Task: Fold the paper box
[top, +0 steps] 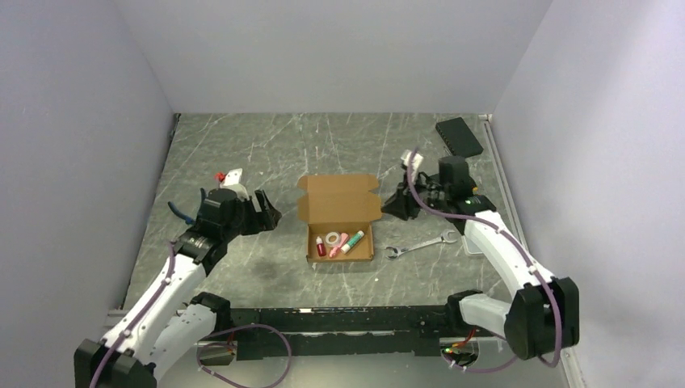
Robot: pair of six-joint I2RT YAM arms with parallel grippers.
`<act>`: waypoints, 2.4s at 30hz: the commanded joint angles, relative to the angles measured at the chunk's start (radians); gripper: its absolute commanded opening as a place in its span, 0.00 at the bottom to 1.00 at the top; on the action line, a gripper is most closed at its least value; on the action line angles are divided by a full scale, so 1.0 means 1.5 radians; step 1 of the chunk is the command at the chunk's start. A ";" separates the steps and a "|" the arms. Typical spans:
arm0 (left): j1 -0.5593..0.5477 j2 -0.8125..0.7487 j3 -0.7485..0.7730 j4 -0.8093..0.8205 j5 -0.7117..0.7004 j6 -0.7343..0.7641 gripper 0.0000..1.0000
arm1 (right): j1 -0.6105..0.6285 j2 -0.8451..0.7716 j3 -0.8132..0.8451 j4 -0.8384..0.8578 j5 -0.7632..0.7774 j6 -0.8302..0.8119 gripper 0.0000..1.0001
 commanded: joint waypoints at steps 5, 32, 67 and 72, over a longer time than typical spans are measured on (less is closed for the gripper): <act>0.007 0.131 -0.022 0.177 0.008 -0.092 0.72 | -0.116 0.026 -0.068 0.239 0.071 0.266 0.24; 0.021 0.344 -0.052 0.452 0.264 -0.078 0.58 | -0.087 0.311 0.065 0.184 -0.145 0.250 0.35; 0.021 0.276 -0.110 0.454 0.346 -0.046 0.62 | -0.072 0.255 0.090 0.014 -0.151 -0.007 0.49; 0.021 0.269 -0.117 0.456 0.339 -0.065 0.62 | -0.064 0.251 0.089 0.004 -0.144 -0.026 0.50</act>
